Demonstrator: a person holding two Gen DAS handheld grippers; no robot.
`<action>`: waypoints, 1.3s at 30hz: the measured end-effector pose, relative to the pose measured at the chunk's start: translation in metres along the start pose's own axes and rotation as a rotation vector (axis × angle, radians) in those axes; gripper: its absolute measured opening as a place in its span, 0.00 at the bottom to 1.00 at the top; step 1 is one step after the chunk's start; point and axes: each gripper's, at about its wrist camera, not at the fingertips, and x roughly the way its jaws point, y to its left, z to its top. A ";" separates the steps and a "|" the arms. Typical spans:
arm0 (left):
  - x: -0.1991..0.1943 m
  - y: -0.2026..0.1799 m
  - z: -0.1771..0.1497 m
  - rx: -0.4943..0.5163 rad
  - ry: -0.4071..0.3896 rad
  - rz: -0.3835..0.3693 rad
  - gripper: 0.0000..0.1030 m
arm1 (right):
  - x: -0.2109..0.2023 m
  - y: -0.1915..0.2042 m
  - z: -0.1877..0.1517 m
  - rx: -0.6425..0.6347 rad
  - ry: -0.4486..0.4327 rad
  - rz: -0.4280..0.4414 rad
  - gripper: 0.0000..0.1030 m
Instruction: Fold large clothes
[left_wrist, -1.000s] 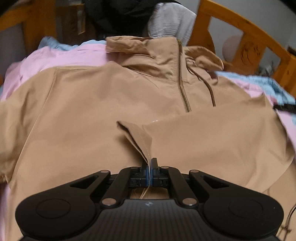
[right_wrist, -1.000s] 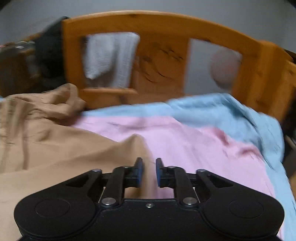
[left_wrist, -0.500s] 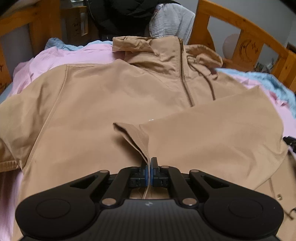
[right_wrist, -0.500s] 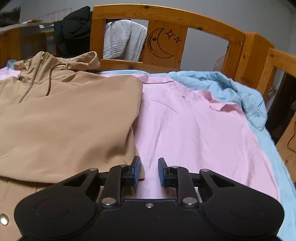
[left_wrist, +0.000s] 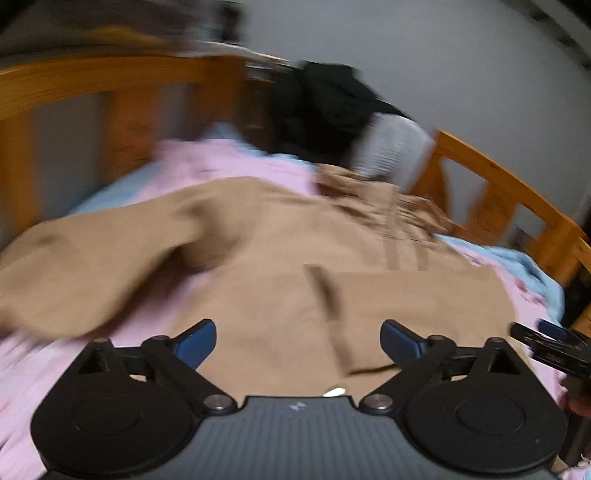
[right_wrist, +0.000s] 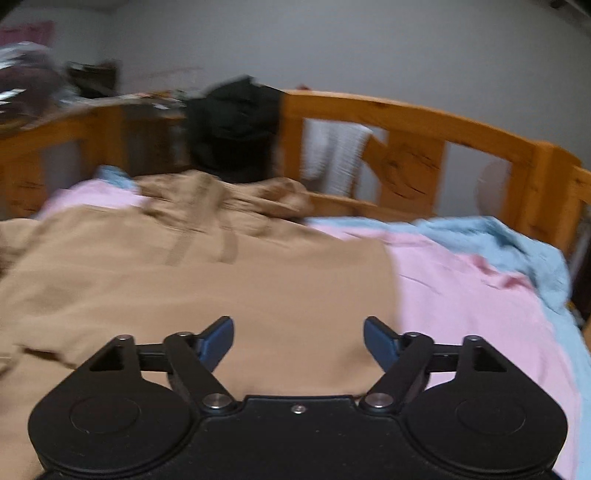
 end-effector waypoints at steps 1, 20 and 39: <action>-0.013 0.015 -0.007 -0.045 -0.016 0.056 0.98 | -0.005 0.011 0.001 -0.002 -0.005 0.028 0.85; -0.044 0.244 -0.039 -1.113 -0.246 0.339 0.78 | -0.107 0.136 -0.065 -0.040 0.071 0.267 0.99; -0.073 0.081 -0.014 -0.075 -0.473 0.212 0.00 | -0.103 0.110 -0.040 0.026 0.042 0.263 0.99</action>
